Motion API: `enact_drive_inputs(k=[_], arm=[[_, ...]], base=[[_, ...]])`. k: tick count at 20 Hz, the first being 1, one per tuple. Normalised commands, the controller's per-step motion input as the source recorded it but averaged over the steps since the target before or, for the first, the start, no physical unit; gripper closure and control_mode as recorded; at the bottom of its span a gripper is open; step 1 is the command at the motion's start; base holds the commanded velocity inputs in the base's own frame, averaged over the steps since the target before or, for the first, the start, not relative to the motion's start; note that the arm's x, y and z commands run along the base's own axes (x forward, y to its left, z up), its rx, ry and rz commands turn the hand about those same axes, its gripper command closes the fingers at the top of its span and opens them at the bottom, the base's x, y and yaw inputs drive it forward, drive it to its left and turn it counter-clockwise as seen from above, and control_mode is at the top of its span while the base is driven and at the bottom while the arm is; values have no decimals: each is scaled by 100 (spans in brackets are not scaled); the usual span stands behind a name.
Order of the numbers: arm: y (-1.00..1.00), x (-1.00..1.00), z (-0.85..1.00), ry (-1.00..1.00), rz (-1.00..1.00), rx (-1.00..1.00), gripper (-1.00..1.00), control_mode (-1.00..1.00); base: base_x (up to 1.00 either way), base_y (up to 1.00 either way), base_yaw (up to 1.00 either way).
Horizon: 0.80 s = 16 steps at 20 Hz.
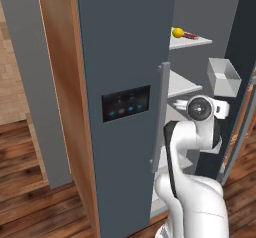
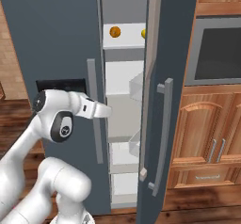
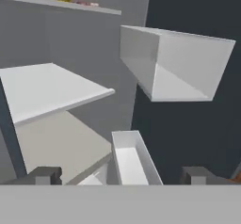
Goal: Open the fridge, remove the orange, lemon, and steak, and place them on any counter.
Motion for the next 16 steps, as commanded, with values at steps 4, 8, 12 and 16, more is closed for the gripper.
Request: enact_drive_inputs(k=[4, 8, 12, 16], arm=[[1, 63, 0, 0, -21, -4, -100, -100], [-3, 30, 7, 0, -10, 0, -100, -100], [-15, 3, 24, -3, -9, 0, -100, -100], [-21, 0, 29, -7, -8, 0, -100, -100]], base=[[0, 0, 0], [0, 0, 0], [0, 0, 0], [0, 0, 0]])
